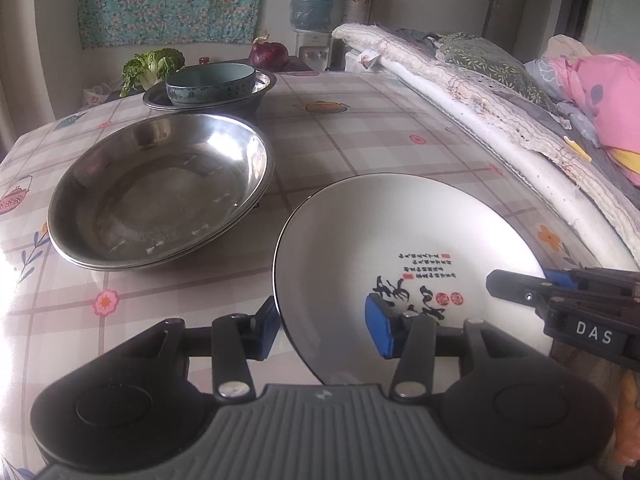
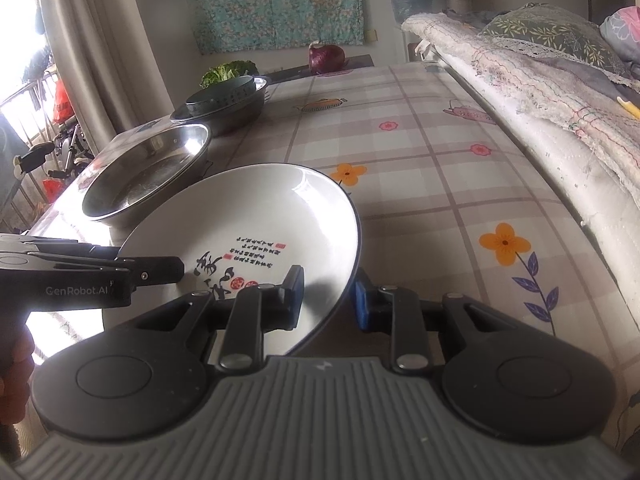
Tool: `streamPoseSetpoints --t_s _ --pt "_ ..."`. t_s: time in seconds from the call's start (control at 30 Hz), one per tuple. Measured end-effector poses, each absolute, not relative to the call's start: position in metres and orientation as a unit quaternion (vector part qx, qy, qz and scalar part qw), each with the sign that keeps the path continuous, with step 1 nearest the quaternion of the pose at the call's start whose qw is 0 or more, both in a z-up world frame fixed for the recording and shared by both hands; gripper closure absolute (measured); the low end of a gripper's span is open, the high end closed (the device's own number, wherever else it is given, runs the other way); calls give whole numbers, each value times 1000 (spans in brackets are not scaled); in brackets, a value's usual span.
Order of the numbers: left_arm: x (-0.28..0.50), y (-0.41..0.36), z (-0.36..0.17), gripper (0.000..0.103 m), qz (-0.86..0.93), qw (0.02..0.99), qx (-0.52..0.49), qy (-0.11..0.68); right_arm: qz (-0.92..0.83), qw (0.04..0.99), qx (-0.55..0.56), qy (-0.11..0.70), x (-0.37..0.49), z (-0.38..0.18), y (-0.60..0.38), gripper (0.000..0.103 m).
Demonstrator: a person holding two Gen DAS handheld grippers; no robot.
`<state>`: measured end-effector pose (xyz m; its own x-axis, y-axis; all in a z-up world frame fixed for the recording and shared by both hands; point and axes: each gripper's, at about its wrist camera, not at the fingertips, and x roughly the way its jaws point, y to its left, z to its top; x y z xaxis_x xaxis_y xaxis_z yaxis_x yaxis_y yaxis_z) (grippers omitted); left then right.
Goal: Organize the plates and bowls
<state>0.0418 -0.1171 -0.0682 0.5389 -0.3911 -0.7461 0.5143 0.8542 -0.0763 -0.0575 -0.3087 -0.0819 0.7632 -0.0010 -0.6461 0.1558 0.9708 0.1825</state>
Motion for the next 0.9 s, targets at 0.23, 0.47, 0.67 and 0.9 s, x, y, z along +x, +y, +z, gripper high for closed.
streamPoseSetpoints --t_s 0.23,0.47,0.67,0.9 --pt "38 -119 -70 48 -264 874 65 403 -46 933 108 341 -57 -84 -303 71" --pt "39 -120 -68 48 -259 875 57 406 -52 932 109 343 -56 -81 -301 71" --pt "38 -120 -64 48 -259 877 54 401 -53 933 111 338 -55 -76 -302 71" --pt "39 -119 -61 48 -258 879 49 398 -52 934 112 334 -56 -71 -301 71"
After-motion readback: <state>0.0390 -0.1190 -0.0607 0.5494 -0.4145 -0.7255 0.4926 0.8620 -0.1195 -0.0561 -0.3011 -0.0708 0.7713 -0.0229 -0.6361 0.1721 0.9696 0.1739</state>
